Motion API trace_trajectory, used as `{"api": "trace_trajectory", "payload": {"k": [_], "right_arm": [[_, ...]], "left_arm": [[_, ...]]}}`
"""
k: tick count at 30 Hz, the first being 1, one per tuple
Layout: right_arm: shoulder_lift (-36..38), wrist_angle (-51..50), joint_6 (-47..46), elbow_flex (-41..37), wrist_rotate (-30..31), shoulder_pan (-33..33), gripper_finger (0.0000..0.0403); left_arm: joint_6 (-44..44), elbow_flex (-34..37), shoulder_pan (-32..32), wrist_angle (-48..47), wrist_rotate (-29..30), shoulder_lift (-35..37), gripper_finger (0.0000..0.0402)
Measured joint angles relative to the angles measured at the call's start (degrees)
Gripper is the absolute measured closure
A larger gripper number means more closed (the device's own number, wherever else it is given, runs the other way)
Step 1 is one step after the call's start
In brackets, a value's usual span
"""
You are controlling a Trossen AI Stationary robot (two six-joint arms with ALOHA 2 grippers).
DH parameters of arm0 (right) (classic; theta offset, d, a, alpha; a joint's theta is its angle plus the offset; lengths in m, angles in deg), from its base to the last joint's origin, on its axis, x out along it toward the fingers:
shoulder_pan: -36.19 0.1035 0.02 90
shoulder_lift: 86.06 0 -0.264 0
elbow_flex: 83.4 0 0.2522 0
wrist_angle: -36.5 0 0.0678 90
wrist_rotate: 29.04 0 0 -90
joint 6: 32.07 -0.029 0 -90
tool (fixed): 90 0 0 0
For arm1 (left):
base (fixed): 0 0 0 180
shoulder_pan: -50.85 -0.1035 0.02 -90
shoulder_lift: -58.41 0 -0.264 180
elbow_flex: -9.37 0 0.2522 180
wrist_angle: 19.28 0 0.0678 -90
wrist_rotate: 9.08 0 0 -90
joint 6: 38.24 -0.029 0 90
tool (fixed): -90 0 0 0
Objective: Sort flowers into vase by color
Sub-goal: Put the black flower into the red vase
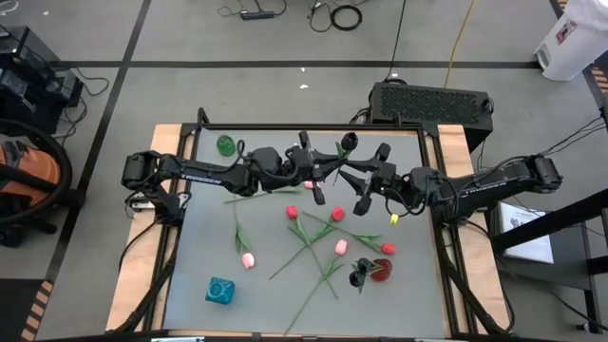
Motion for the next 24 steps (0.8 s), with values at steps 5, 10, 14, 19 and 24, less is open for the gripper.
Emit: {"api": "trace_trajectory", "payload": {"k": [5,10,14,19,24], "right_arm": [[0.0,0.3,-0.7,0.0,0.0,-0.1,0.0282],[0.0,0.8,-0.7,0.0,0.0,-0.1,0.0283],[0.0,0.8,-0.7,0.0,0.0,-0.1,0.0297],[0.0,0.7,-0.7,0.0,0.0,-0.1,0.0324],[0.0,0.5,-0.7,0.0,0.0,-0.1,0.0354]], "left_arm": [[0.1,0.0,0.0,0.0,0.0,0.0,0.0384],[0.8,0.0,0.0,0.0,-1.0,0.0,0.0384],[1.9,0.0,0.0,0.0,-2.5,0.0,0.0384],[2.0,0.0,0.1,0.0,-2.5,0.0,0.0384],[2.0,0.0,0.1,0.0,-2.5,0.0,0.0384]]}}
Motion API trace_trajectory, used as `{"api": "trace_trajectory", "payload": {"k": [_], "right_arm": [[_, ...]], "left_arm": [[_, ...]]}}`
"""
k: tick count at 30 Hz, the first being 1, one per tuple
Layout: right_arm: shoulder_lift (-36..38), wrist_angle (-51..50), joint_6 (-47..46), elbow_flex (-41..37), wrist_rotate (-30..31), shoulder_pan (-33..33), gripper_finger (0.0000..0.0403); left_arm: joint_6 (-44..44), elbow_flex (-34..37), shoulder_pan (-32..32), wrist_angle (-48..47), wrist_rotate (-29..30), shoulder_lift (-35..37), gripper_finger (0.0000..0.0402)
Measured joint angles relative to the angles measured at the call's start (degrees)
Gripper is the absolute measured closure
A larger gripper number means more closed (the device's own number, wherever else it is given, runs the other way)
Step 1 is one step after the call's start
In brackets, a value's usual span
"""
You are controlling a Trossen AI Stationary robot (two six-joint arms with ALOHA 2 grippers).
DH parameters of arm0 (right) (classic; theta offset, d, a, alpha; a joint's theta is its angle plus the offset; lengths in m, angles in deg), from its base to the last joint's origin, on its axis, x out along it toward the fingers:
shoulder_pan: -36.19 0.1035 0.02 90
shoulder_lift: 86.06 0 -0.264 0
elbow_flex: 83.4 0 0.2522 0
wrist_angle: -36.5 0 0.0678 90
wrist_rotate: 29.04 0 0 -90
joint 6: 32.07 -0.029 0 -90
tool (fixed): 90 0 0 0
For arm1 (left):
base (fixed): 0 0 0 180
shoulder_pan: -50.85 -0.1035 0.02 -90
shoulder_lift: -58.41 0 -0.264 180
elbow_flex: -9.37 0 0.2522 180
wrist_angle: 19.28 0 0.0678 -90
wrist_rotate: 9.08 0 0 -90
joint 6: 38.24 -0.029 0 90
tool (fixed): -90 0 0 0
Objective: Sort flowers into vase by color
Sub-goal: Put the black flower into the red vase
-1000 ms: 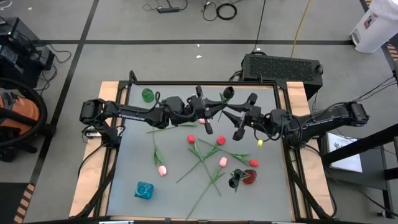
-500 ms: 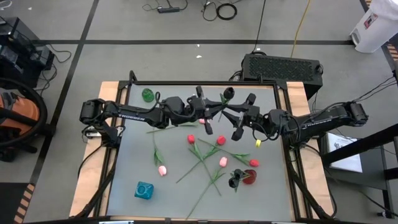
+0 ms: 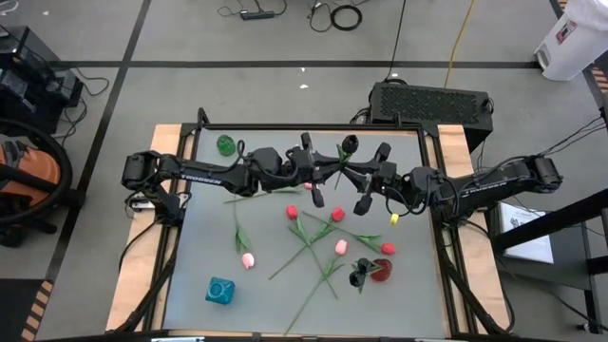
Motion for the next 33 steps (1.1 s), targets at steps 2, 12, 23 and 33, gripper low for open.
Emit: {"api": "trace_trajectory", "payload": {"k": [2,12,23,33], "right_arm": [[0.0,0.0,0.0,0.0,0.0,0.0,0.0367],[0.0,-0.3,0.0,0.0,0.1,0.0,0.0399],[0.0,-0.5,0.2,0.0,0.0,0.0,0.0402],[1.0,-0.7,1.6,0.0,0.4,0.0,0.0403]], "left_arm": [[0.0,0.0,0.0,0.0,0.0,0.0,0.0384],[-0.1,0.0,0.0,-1.0,-0.3,0.0,0.0384],[-0.7,0.0,0.0,-1.3,-1.7,0.1,0.0362],[-0.8,0.0,0.0,-2.8,-1.9,0.1,0.0303]]}}
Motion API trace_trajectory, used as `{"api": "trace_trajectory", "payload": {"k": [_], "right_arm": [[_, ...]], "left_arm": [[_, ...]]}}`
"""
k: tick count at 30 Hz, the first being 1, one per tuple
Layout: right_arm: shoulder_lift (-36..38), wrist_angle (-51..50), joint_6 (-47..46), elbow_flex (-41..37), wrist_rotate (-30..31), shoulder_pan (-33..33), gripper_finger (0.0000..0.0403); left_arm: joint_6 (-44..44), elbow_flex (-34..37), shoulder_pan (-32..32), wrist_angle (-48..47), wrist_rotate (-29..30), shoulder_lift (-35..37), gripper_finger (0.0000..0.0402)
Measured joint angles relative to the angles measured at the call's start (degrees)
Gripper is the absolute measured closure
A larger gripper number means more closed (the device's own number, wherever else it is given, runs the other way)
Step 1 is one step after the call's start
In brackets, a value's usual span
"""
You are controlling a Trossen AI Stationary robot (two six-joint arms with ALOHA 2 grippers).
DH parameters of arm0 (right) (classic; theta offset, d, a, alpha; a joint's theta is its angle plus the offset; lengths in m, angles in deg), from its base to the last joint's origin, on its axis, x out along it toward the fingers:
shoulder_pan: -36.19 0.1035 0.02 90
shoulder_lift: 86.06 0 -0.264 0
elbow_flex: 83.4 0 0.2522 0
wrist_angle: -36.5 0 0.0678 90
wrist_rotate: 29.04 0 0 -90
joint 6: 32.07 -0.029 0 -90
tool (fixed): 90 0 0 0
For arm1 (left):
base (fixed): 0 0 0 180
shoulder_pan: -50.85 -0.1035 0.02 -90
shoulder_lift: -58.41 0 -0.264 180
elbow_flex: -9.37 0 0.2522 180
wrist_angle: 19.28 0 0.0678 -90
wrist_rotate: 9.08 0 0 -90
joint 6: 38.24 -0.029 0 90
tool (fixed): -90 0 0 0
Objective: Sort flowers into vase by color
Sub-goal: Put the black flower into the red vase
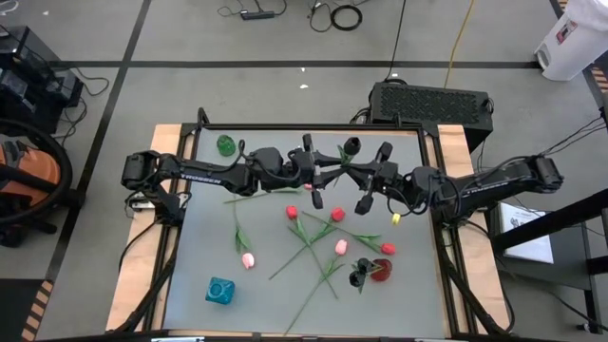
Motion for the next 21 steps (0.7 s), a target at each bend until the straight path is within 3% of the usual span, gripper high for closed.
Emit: {"api": "trace_trajectory", "payload": {"k": [6,21], "right_arm": [[4.2,-4.1,0.1,0.0,0.2,0.2,0.0403],[21.8,-29.8,-4.5,0.0,0.1,3.6,0.0402]], "left_arm": [[-0.4,0.0,0.0,-0.2,0.0,0.0,0.0301],[-0.4,0.0,-0.1,-5.2,0.7,0.4,0.0301]]}}
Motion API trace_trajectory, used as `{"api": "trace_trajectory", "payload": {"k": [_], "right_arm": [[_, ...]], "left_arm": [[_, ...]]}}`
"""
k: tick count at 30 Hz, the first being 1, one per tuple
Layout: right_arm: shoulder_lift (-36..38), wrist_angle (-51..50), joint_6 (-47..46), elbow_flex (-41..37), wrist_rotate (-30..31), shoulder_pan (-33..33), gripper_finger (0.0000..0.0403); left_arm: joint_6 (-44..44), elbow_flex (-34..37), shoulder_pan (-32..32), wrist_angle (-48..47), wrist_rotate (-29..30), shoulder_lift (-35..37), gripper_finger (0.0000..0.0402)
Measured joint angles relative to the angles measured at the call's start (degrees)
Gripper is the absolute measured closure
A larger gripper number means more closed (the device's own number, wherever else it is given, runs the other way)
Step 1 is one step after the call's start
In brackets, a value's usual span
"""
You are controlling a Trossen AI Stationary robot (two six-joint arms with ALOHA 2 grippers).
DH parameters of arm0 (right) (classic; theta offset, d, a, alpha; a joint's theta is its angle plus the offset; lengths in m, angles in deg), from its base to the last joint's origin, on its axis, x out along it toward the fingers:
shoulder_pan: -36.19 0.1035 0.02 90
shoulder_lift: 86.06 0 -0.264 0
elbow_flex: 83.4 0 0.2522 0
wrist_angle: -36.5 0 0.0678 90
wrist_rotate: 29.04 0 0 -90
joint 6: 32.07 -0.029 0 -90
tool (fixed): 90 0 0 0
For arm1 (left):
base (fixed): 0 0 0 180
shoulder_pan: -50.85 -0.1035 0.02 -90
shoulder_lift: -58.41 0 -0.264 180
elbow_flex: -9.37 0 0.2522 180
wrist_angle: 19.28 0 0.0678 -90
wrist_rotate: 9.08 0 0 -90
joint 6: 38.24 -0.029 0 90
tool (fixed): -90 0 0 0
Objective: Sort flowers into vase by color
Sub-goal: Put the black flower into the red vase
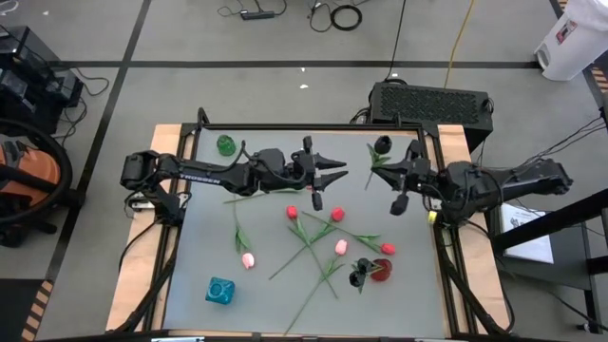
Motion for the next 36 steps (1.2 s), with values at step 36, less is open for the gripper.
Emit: {"api": "trace_trajectory", "payload": {"k": [36], "right_arm": [[8.2,-9.1,-9.6,0.0,-18.2,22.0,0.0402]], "left_arm": [[0.5,0.0,0.0,-4.0,0.2,0.0,0.0301]]}}
